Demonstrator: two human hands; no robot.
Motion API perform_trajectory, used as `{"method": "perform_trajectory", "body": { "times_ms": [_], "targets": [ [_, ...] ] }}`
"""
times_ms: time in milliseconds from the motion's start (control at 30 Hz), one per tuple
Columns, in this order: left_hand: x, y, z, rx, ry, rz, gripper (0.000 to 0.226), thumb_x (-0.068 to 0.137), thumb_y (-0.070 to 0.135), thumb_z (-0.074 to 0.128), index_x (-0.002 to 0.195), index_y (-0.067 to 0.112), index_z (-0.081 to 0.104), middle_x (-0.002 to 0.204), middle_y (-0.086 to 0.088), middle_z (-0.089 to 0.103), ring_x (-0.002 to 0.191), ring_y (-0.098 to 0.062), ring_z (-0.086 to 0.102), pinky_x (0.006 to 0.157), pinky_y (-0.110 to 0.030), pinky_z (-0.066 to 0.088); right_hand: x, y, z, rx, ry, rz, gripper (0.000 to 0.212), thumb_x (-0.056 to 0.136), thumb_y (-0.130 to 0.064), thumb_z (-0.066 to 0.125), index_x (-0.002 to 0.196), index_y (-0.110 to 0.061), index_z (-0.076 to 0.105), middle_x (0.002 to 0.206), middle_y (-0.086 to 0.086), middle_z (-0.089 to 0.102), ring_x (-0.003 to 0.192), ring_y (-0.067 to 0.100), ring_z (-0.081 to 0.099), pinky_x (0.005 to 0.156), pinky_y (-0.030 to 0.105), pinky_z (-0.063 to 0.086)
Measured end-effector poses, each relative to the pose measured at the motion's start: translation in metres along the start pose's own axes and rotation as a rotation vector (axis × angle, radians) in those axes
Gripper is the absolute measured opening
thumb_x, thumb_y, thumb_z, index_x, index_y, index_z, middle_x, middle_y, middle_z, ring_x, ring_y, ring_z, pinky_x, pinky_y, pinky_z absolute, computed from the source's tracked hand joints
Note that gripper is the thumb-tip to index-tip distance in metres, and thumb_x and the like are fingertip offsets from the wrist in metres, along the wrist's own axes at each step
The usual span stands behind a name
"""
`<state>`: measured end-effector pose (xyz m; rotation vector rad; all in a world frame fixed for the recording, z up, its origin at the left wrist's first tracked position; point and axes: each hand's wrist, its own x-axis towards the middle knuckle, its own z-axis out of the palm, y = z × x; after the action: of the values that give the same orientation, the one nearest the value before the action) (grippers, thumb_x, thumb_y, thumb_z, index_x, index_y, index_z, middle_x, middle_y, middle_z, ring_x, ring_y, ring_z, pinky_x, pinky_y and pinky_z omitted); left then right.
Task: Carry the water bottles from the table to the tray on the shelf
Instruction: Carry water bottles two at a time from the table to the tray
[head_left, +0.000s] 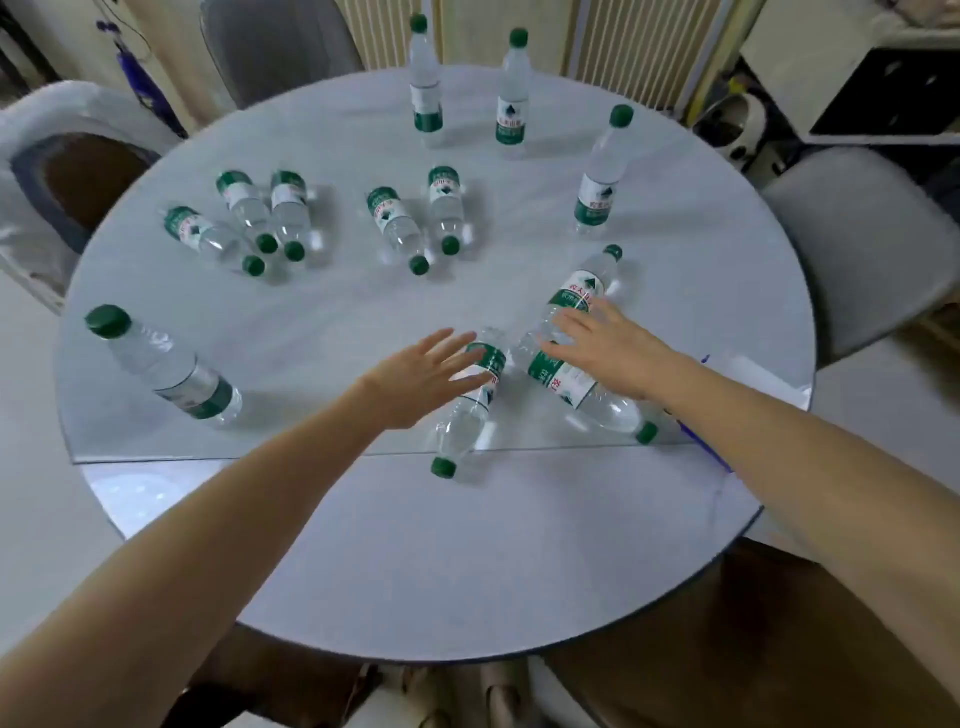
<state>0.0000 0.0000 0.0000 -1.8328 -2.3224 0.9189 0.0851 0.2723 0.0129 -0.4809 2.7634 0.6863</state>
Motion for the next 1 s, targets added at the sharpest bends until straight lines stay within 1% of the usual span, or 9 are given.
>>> {"method": "perform_trajectory", "body": {
  "times_ms": [133, 333, 433, 533, 667, 800, 833, 900, 1000],
  "targets": [
    [0.034, -0.016, 0.020, 0.075, 0.161, 0.296, 0.053, 0.079, 0.010, 0.057, 0.132, 0.016, 0.058, 0.139, -0.011, 0.055, 0.132, -0.036, 0.048, 0.109, -0.048, 0.040, 0.006, 0.022, 0.028, -0.152, 0.096, -0.174, 0.064, 0.062, 0.003, 0.076, 0.121, -0.014, 0.061, 0.124, 0.019, 0.061, 0.116, 0.034, 0.059, 0.102, 0.051, 0.043],
    [0.085, -0.011, 0.043, 0.070, 0.243, 0.488, 0.025, 0.077, 0.015, 0.068, 0.102, 0.019, 0.074, 0.108, -0.001, 0.072, 0.113, -0.028, 0.065, 0.103, -0.042, 0.047, 0.009, 0.032, 0.055, -0.145, 0.150, -0.232, 0.066, 0.053, 0.000, 0.085, 0.114, -0.012, 0.066, 0.121, 0.019, 0.064, 0.105, 0.034, 0.064, 0.089, 0.046, 0.053],
    [0.088, -0.007, 0.049, -0.068, 0.218, 0.409, 0.029, 0.060, 0.015, 0.083, 0.087, 0.021, 0.071, 0.090, 0.001, 0.068, 0.095, -0.024, 0.069, 0.103, -0.041, 0.046, 0.015, 0.038, 0.062, -0.159, 0.187, -0.299, 0.068, 0.058, 0.001, 0.083, 0.120, -0.012, 0.058, 0.125, 0.021, 0.061, 0.109, 0.035, 0.062, 0.092, 0.046, 0.052],
    [0.073, -0.010, 0.051, -0.216, 0.043, 0.258, 0.059, 0.047, 0.047, 0.083, 0.098, 0.021, 0.066, 0.091, 0.002, 0.063, 0.082, -0.021, 0.066, 0.102, -0.041, 0.044, 0.028, 0.051, 0.067, -0.247, 0.251, -0.454, 0.068, 0.067, -0.003, 0.078, 0.129, -0.014, 0.052, 0.134, 0.021, 0.056, 0.121, 0.035, 0.056, 0.099, 0.045, 0.048],
    [0.040, 0.009, 0.065, -0.543, -0.241, -0.036, 0.071, 0.075, 0.069, 0.060, 0.127, 0.022, 0.047, 0.115, 0.002, 0.054, 0.102, -0.022, 0.056, 0.081, -0.037, 0.048, 0.055, 0.059, 0.065, -0.366, 0.271, -0.668, 0.072, 0.073, -0.004, 0.073, 0.139, -0.020, 0.047, 0.147, 0.016, 0.045, 0.136, 0.033, 0.044, 0.111, 0.045, 0.037],
    [0.022, 0.036, 0.078, -0.721, -0.209, -0.237, 0.076, 0.081, 0.068, 0.054, 0.138, 0.019, 0.038, 0.122, -0.001, 0.052, 0.112, -0.024, 0.051, 0.090, -0.037, 0.044, 0.082, 0.040, 0.066, -0.561, 0.256, -0.906, 0.071, 0.079, -0.005, 0.068, 0.142, -0.022, 0.040, 0.152, 0.013, 0.038, 0.142, 0.030, 0.034, 0.118, 0.044, 0.022],
    [0.021, 0.040, 0.079, -0.731, -0.176, -0.265, 0.076, 0.081, 0.067, 0.055, 0.138, 0.019, 0.039, 0.122, -0.002, 0.052, 0.112, -0.025, 0.052, 0.091, -0.036, 0.043, 0.087, 0.035, 0.066, -0.575, 0.242, -0.952, 0.067, 0.075, -0.006, 0.072, 0.135, -0.022, 0.046, 0.147, 0.013, 0.045, 0.140, 0.030, 0.038, 0.117, 0.043, 0.024],
    [0.019, 0.046, 0.085, -0.728, -0.094, -0.300, 0.075, 0.080, 0.066, 0.057, 0.136, 0.018, 0.043, 0.119, -0.003, 0.054, 0.108, -0.027, 0.055, 0.088, -0.038, 0.043, 0.094, 0.028, 0.066, -0.533, 0.259, -1.033, 0.051, 0.063, -0.007, 0.081, 0.109, -0.020, 0.063, 0.120, 0.011, 0.064, 0.126, 0.032, 0.054, 0.111, 0.045, 0.037],
    [0.017, 0.050, 0.093, -0.702, 0.003, -0.318, 0.073, 0.075, 0.066, 0.063, 0.128, 0.018, 0.050, 0.109, -0.003, 0.059, 0.097, -0.027, 0.061, 0.081, -0.038, 0.048, 0.095, 0.020, 0.074, -0.315, 0.344, -1.075, 0.031, 0.064, -0.004, 0.079, 0.088, -0.018, 0.064, 0.090, 0.007, 0.066, 0.108, 0.035, 0.063, 0.105, 0.049, 0.043]
  ]
}}
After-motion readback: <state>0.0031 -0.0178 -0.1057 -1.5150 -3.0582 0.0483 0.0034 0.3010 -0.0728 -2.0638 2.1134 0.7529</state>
